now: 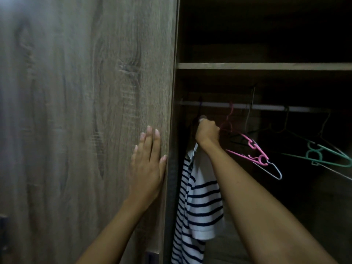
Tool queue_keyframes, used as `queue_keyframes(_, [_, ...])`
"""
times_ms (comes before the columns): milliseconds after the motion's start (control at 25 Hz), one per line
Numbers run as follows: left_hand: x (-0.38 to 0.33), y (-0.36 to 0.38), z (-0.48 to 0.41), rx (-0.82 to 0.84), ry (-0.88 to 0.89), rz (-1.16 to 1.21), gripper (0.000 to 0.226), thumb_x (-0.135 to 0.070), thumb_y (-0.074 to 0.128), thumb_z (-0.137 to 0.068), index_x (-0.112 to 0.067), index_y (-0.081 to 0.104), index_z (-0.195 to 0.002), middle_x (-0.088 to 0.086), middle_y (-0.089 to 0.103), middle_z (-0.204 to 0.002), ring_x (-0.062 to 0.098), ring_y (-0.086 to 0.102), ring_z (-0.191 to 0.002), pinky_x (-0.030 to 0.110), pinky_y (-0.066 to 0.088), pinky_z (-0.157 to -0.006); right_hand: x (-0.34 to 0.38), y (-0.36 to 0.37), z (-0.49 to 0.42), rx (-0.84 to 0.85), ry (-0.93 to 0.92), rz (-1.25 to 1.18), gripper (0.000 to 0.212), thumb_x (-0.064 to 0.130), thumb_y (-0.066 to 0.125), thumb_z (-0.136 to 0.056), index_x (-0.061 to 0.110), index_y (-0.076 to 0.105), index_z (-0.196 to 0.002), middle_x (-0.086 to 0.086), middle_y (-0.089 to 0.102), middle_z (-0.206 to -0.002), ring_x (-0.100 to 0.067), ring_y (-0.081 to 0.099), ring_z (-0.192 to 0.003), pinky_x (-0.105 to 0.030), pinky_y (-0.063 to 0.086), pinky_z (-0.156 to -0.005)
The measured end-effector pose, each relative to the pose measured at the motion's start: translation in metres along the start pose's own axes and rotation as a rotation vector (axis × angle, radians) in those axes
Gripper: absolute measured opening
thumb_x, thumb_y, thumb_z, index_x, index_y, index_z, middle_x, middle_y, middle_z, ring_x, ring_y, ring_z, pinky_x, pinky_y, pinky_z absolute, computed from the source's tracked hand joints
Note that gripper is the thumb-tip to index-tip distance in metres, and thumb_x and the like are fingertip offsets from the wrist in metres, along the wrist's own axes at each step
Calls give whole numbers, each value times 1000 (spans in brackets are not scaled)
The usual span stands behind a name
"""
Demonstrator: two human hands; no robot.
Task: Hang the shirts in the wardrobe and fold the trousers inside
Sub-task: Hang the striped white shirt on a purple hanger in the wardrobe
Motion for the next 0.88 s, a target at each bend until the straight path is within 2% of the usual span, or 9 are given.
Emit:
queue_keyframes(80, [0,1,0,-3,-5,-14,62,-33,31,-98,-15,7,-152,4,-1,-161,18,0,-148,45,14,-118,1,0,-2,-10,-8,-11,35,2,40,-92,9,47,-125,-16,62,-112,-34,61,-104,-36,49,-72])
queue_keyframes(200, [0,1,-1,-14,-12,-24,63,-32,34,-97,-15,8,-152,4,0,-161,18,2,-148,44,15,-118,2,4,0,9,-4,19,35,2,40,-92,6,46,-126,-18,61,-115,-37,59,-107,-37,49,-75])
queue_keyframes(360, [0,1,0,-11,-7,-27,62,-33,32,-97,-15,9,-152,5,2,-161,19,2,-148,45,16,-117,-2,16,11,21,-21,-18,35,0,36,-92,7,43,-125,-18,60,-113,-36,60,-104,-31,38,-66])
queue_keyframes(560, [-2,1,0,1,-10,-23,63,-32,33,-98,-14,8,-152,4,-2,-161,18,-1,-148,46,15,-118,-10,18,23,19,-21,-67,36,-1,31,-93,7,41,-127,-18,58,-113,-34,59,-101,-28,37,-65])
queue_keyframes(640, [-2,0,0,6,-18,-22,63,-32,33,-98,-15,7,-152,3,-3,-161,18,-1,-148,47,16,-118,-10,17,31,61,43,-116,31,4,34,-95,1,43,-124,-20,57,-116,-36,58,-105,-31,39,-68])
queue_keyframes(760, [-5,-6,-3,19,-7,11,64,-32,35,-97,-15,7,-152,4,-2,-160,20,1,-148,48,19,-117,-8,3,44,121,127,-247,34,23,38,-99,4,44,-126,-19,56,-122,-37,54,-111,-34,39,-75])
queue_keyframes(840, [-7,-15,-3,30,-5,65,63,-31,36,-97,-14,9,-152,6,2,-160,22,5,-147,44,18,-117,-6,-11,66,36,80,-236,39,30,37,-99,4,44,-128,-17,56,-120,-33,53,-109,-34,39,-76])
queue_keyframes(880, [-10,-21,-2,22,-2,100,62,-30,36,-97,-13,13,-151,7,6,-160,23,9,-147,40,17,-117,-6,-17,81,-74,14,-232,38,28,36,-99,6,45,-128,-14,57,-117,-29,54,-106,-32,38,-76])
Point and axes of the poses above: each hand's wrist, its own z-axis away from the middle knuckle, its own y-axis out of the palm, x = y × z, the point moved 1 cm from there along -z, towards the middle knuckle
